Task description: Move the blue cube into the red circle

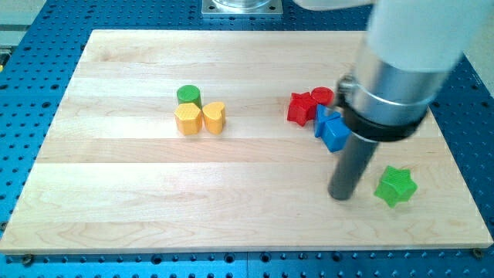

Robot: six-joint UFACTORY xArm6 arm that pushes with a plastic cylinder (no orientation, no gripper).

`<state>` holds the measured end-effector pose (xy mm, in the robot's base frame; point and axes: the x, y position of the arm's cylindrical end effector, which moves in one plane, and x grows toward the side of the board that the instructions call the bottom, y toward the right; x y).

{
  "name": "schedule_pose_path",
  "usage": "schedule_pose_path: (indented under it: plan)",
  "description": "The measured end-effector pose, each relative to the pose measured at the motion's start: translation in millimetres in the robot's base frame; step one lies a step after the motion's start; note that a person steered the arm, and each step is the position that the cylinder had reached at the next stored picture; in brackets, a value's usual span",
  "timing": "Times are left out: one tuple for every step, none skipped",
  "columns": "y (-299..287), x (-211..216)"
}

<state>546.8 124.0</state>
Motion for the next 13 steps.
schedule_pose_path:
  plan:
    - [52.6,-5.8]
    - [12.5,-15.1]
    - [-48.9,-42.2]
    - [14.7,-57.4]
    - [38.1,-111.1]
    - [47.5,-134.8]
    - [48.2,-161.8]
    - [64.5,-125.7]
    - [156.0,-133.0]
    - [143.5,-193.9]
    - [85.5,-228.4]
    - [85.7,-168.3]
    - [106.1,-114.9]
